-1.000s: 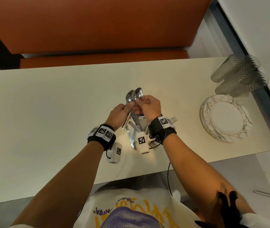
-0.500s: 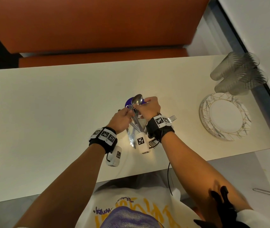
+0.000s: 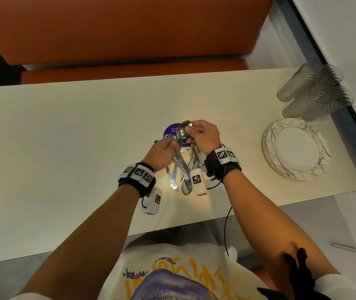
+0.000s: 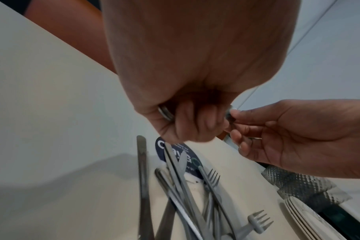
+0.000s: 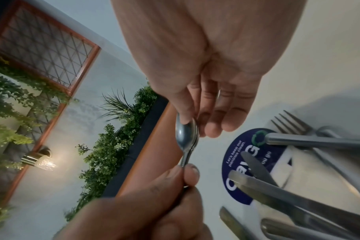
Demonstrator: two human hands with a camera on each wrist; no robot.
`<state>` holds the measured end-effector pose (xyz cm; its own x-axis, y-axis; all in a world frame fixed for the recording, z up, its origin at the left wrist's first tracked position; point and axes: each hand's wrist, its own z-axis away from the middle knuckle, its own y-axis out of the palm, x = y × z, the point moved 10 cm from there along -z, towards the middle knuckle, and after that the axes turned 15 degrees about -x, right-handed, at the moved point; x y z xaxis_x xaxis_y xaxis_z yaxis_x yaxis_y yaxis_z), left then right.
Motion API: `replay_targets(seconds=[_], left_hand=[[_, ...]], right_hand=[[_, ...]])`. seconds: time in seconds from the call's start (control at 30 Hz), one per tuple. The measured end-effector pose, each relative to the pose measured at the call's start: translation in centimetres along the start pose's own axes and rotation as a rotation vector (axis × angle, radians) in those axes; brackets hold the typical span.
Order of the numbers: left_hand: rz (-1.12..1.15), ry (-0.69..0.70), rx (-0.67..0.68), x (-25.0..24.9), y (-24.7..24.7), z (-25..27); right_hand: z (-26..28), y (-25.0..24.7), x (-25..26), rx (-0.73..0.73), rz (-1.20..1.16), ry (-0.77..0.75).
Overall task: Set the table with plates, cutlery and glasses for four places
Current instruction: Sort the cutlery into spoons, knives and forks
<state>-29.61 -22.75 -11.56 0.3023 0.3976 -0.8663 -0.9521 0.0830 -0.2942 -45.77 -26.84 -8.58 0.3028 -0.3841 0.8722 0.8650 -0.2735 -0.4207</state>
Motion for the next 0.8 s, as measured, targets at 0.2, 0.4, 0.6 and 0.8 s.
replay_targets(seconds=[0.2,0.4,0.6,0.8], left_hand=[[-0.01,-0.092,-0.114,3.2,-1.3,0.1],[-0.01,-0.156,-0.119,5.8,-1.1,1.0],[-0.026,-0.174,-0.118,7.3,-0.8,1.9],[-0.011,-0.2,-0.163,7.8,-1.2,2.4]], right_hand=[[1.9,0.0,-3.7,0.039,0.191,-0.013],[7.1,2.6,-7.6,0.39,0.537,-0.277],[9.3,3.6,-10.0,0.485,0.927,-0.546],[9.6,4.5,-8.9,0.534,0.972,-0.65]])
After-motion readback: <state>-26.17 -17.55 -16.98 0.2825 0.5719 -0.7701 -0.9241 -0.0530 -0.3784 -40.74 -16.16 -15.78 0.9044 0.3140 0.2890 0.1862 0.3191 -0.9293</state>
